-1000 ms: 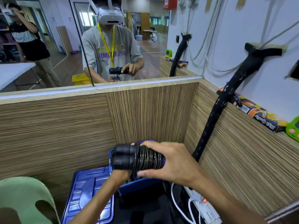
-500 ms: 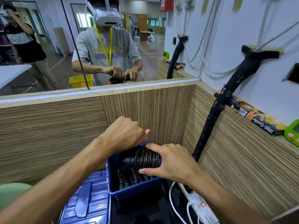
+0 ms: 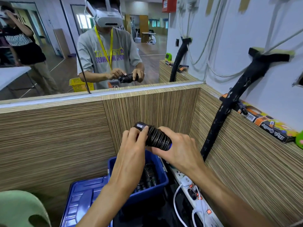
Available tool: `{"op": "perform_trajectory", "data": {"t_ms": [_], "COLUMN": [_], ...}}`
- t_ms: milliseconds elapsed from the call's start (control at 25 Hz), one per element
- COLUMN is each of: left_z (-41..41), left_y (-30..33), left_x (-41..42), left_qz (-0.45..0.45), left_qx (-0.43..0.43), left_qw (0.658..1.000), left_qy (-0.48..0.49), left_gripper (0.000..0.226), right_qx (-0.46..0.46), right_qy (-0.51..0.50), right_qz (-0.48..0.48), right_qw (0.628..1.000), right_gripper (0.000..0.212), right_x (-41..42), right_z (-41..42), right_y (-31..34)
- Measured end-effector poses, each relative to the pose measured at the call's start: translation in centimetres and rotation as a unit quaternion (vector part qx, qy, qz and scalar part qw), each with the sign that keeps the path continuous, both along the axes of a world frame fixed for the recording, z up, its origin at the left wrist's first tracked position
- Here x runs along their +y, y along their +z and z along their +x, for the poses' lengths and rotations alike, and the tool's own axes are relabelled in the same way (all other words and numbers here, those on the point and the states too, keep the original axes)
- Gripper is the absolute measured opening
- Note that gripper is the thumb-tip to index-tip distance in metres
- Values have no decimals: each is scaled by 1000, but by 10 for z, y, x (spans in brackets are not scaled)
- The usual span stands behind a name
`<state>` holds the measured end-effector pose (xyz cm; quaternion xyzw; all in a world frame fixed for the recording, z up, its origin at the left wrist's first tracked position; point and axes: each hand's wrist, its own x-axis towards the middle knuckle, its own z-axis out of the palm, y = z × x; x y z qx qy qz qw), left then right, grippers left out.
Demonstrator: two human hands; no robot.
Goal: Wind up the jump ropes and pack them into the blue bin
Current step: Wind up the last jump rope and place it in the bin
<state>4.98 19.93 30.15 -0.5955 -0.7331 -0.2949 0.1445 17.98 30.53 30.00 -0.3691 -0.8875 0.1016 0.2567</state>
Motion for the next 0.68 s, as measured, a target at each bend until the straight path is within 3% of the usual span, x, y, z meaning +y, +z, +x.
{"op": "perform_trajectory", "data": {"t_ms": [120,320,480,680], "left_z": [-2,-6,-9,-13], "left_y": [-11,-14,-16,-4], "left_x": [-4,-8,-12,-11], "left_qz": [-9,63,41,68], "left_qx": [-9,-9,-3,-1], "left_qw": [1000,996,995,994], "left_qy": [-14,-57,-87,-86], "left_gripper": [73,43,42,27], "right_qx": [-1,1,-57,2], "right_qy": [0,62,130,132], "right_qz": [-18,-117,-178,-186], "right_qw": [1000,991,974,974], "right_gripper": [70,75,74,65], "right_x": [-4,-8,-6,-14], "right_z": [2,9,8,3], "right_y": [-5,5,13,13]}}
